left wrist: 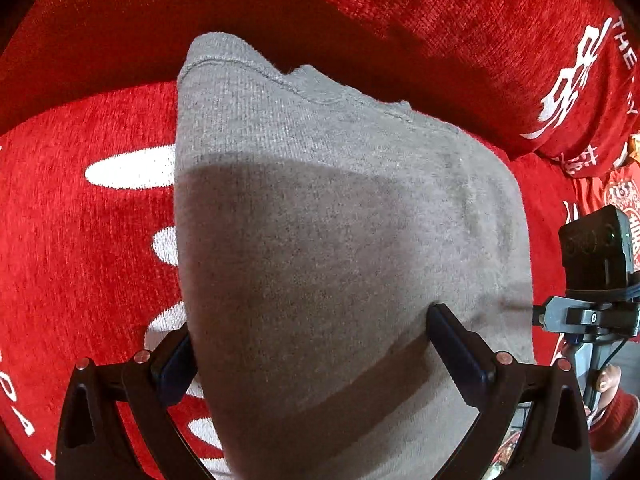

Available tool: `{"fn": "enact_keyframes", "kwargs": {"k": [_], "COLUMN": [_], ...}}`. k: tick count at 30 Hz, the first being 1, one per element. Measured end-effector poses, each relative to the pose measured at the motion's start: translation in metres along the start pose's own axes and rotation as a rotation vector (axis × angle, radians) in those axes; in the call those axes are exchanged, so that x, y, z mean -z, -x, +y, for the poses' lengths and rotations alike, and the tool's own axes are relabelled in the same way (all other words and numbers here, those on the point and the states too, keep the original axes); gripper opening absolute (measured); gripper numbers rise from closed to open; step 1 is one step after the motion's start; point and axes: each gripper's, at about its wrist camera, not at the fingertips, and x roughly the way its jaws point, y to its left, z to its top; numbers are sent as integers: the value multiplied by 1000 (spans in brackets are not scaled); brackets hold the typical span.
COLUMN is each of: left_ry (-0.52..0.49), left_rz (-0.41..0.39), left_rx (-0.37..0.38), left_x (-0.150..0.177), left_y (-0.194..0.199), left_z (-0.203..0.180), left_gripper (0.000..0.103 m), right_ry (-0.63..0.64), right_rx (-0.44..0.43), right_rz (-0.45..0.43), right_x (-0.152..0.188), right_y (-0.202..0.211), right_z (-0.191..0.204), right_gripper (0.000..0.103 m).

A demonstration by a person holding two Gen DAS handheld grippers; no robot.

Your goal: Fold small clothes

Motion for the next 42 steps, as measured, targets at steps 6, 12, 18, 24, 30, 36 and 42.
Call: {"fn": "enact_keyframes", "kwargs": {"k": [6,12,18,24,30,36,42], "left_ry": [-2,5,15,-18,-33,-23,-16], "left_rz": [-1,-4,-26,-74,-97,-115,-61], "left_rx": [-4,1,2,65,176,206,134], "left_x": [0,3,7,16,30,60,104], "left_y": [-3,3,9,35,73,121,143], "left_z": [-3,3,4,12,21,52,99], "left_gripper": [103,103,91,45,43,43,43], "right_ry": [-2,-10,-51,-79,-75,-57,-75], "right_rx": [-2,6,64,-33,-169,-220,-197], "right_rz": [6,3,-10,-59,-65,-30,41], "right_x": [-1,-2,-1,11,33,65,100], "right_y": [-2,-3,-8,-3,-7,-27,-87], "right_z": [1,2,5,7,42,79,91], "right_gripper": [91,91,56,32,33,33,33]}}
